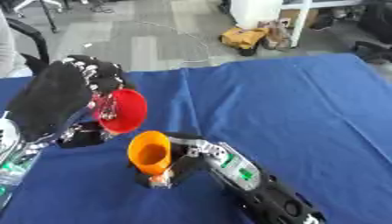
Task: Pour the contents of one cup into another cup.
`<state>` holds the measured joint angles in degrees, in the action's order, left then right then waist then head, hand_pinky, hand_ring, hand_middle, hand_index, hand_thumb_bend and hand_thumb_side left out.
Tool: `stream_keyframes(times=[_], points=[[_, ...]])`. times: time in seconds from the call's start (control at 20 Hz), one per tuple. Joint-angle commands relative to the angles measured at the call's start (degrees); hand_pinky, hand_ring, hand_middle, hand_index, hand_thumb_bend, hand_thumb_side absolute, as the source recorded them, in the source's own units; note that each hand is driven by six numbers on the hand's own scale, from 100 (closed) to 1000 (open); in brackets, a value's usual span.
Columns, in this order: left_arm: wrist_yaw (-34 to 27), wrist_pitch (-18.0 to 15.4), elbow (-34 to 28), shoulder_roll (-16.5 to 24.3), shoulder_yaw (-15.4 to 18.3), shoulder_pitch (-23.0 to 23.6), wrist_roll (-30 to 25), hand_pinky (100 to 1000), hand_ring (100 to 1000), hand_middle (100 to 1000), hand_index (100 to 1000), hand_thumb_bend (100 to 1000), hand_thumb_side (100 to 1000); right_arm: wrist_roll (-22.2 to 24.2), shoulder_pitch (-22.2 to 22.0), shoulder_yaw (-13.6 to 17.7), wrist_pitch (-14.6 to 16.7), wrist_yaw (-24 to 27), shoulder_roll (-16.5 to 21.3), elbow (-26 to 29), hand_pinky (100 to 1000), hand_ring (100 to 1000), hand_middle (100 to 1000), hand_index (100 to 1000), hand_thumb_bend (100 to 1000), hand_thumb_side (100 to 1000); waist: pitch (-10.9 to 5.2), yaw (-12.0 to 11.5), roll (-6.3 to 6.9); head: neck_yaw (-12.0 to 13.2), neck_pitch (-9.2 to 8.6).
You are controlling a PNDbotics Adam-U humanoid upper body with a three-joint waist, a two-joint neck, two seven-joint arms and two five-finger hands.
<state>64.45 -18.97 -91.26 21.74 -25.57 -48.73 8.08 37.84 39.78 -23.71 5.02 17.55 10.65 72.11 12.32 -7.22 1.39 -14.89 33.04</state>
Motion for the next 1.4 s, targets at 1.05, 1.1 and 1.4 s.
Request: stream_keyframes(times=[1.05,1.1,1.4], points=[[10.7,-2.7,-2.1,0.9,-0.5,-1.8,0.6,496,317,307,627,362,100,0.3,0.7,0.7,-0.2,0.8,0.8,0.4,518,555,457,492,100,100,-0.99,0.1,0.35,-0.3,-0.83],[10.9,-2.6,-2.1,0.8,-0.5,-1.8,0.4,495,317,307,627,363,100,0.3,0.7,0.7,-0.2,0.8,0.8,0.4,518,555,457,492,100,100,-0.98,0.1,0.36,-0.3,-0.83],[12.4,-1.9,-2.3,0.3,-0.6,-2.3,0.2,494,313,302,626,362,100,0.3,0.7,0.8,-0.2,0.8,0.8,0.4,517,555,457,492,100,100,-0.97,0.3,0.35,-0.3,-0.83]])
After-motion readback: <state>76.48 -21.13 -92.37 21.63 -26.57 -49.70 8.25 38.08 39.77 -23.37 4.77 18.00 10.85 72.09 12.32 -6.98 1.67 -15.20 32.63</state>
